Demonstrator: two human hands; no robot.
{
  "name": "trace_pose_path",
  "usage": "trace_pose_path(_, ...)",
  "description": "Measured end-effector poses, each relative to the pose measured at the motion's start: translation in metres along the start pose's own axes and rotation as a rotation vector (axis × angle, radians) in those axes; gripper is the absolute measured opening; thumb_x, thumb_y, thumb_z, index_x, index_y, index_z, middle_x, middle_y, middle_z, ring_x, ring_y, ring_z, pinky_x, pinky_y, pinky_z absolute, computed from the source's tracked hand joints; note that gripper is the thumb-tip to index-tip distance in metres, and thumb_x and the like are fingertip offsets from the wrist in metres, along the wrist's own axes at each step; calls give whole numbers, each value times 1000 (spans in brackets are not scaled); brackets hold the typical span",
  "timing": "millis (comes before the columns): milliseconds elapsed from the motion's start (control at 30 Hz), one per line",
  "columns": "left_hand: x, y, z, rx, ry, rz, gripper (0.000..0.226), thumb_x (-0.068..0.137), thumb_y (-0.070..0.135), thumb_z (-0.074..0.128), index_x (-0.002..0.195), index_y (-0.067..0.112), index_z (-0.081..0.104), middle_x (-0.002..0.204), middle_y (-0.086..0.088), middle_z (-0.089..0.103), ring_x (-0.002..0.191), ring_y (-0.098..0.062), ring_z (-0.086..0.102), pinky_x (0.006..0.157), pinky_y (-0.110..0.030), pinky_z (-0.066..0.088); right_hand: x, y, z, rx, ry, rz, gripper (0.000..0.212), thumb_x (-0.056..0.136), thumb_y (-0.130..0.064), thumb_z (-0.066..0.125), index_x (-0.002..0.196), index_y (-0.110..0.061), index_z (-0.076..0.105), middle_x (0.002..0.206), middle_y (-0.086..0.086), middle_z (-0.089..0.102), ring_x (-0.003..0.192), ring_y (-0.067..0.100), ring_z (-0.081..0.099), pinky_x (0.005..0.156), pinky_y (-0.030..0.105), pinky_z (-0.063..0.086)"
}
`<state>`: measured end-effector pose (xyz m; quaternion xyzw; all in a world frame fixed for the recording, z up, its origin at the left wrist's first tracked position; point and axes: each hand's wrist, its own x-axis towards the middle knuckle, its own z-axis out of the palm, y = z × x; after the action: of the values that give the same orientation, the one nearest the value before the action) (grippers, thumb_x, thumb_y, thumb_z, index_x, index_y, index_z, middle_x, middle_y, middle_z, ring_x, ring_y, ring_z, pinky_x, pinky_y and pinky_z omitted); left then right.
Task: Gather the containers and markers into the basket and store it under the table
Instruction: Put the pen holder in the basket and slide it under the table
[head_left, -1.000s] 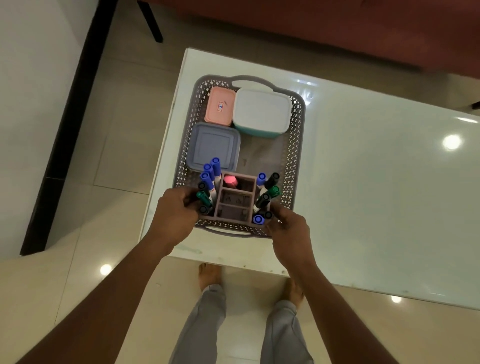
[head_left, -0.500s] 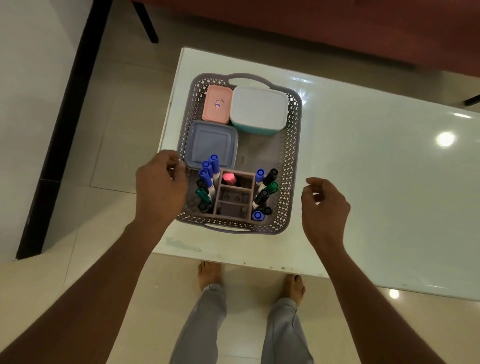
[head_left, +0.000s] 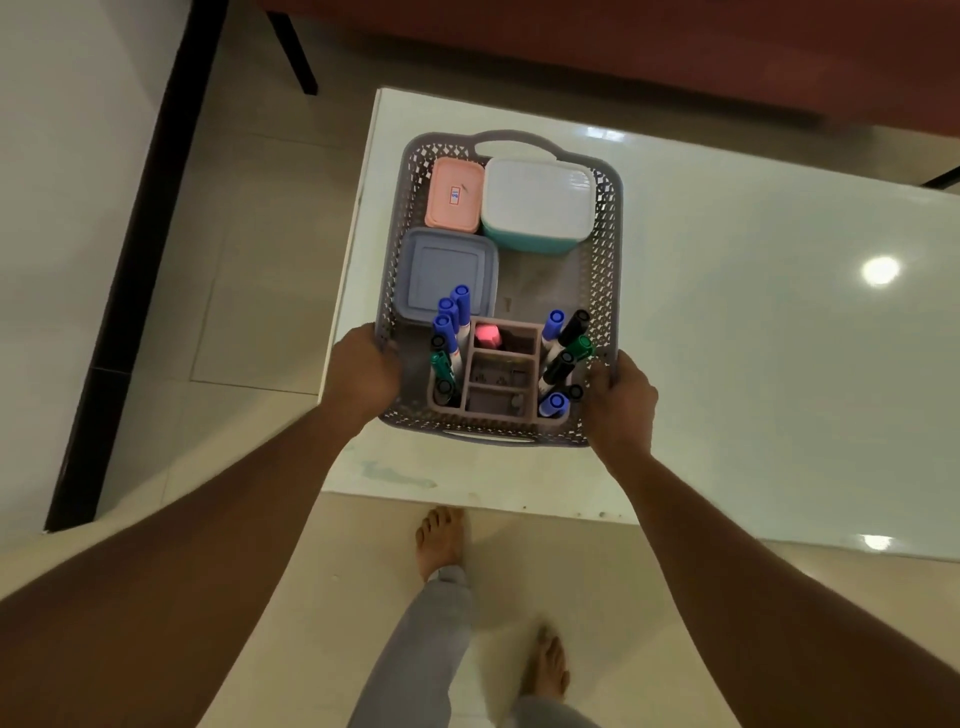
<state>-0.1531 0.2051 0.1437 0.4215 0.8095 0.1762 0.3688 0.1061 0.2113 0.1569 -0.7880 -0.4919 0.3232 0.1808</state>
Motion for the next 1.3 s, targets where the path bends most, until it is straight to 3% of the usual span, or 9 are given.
trace_pose_path(167,-30,-26,0,20,50,12,16,92,13,46,84,5,57,86,-17,64,81,-37,61,65,-33,44,-33,22,4,32,24,-46,22,97,-19,42,85,-8,56,72,3,63,64,21,57,52,32,45)
trace_pose_path(400,-136,-82,-1,-4,37,61,20,93,18,49,86,3,60,83,-14,64,70,-28,58,52,-27,37,-140,78,-19,30,34,-127,21,100,-19,43,86,-11,57,70,-4,58,59,8,52,46,15,30)
trace_pose_path(600,-268,-150,5,-69,21,48,32,95,34,50,95,4,61,89,-15,68,80,-33,65,65,-36,49,-269,140,-47,91,24,-150,21,102,-20,45,98,-14,65,72,-8,60,60,-4,54,50,6,37)
trace_pose_path(700,-335,-174,12,-86,10,41,49,85,47,44,94,2,60,88,-14,67,79,-32,64,67,-42,52,-329,181,-58,175,-11,-97,21,101,-21,46,104,-18,67,75,-14,65,71,-10,63,54,3,41)
trace_pose_path(800,-386,-212,28,-44,18,32,47,83,43,41,88,-1,57,81,-16,65,73,-31,61,61,-39,47,-381,228,-53,191,-30,-11,22,100,-22,50,113,-21,68,82,-17,68,75,-10,65,58,8,48)
trace_pose_path(867,-410,-239,40,-38,-2,-12,36,89,37,47,84,3,55,75,-12,63,68,-28,59,55,-33,42,-407,255,-42,176,-48,41,23,100,-25,51,116,-25,67,84,-19,68,75,-4,67,63,21,56)
trace_pose_path(933,-423,-265,54,-25,-15,-66,24,96,24,53,81,5,54,74,-9,63,67,-26,59,53,-31,40,-423,277,-29,177,-84,87,24,100,-26,49,118,-26,67,87,-17,70,77,1,68,65,27,57)
trace_pose_path(1133,-430,-307,97,5,-62,-138,23,97,19,53,75,16,49,71,-6,61,64,-20,57,52,-31,40,-437,327,5,180,-134,186,25,100,-18,49,116,-24,67,92,-10,74,79,-2,66,57,7,46)
trace_pose_path(1300,-401,-305,134,-21,-66,-209,11,96,14,51,87,10,55,82,-10,63,75,-28,61,64,-38,51,-395,349,28,157,-158,208,20,98,-13,50,103,-18,69,79,-11,70,73,5,67,57,15,48)
